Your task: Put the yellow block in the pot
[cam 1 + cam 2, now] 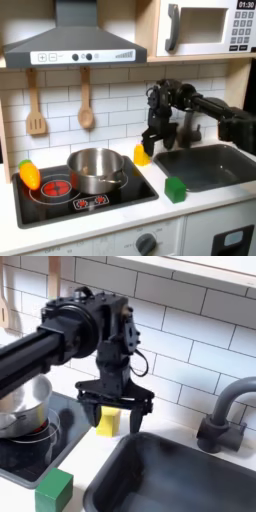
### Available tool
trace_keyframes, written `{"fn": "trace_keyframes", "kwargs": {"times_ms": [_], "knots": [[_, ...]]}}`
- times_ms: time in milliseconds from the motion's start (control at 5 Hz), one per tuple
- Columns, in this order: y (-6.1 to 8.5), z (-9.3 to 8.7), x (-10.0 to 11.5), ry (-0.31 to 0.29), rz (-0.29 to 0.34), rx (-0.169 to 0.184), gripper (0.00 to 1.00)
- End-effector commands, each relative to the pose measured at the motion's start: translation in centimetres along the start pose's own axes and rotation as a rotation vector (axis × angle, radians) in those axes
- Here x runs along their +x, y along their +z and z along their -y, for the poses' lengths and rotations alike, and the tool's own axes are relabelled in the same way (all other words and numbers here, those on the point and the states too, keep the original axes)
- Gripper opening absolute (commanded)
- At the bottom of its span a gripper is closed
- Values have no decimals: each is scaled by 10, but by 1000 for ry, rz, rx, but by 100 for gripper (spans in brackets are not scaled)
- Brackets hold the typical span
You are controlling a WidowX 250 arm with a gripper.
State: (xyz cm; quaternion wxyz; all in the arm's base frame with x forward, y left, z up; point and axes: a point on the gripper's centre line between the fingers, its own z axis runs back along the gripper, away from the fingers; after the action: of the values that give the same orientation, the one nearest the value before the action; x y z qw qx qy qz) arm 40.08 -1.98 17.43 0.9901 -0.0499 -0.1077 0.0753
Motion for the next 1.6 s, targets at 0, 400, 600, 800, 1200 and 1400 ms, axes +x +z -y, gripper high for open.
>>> {"fn": "trace_keyframes", "kwargs": {"times_ms": [0, 400, 600, 800, 1200, 1400], "knots": [[-1, -5, 10, 37, -9, 16, 100], [10, -12, 15, 53, 16, 36, 100], [10, -15, 16, 64, 14, 44, 100], [13, -31, 20, 107, 21, 62, 100], [0, -29, 24, 97, -9, 58, 100], [-3, -27, 27, 89, 0, 51, 100]]}}
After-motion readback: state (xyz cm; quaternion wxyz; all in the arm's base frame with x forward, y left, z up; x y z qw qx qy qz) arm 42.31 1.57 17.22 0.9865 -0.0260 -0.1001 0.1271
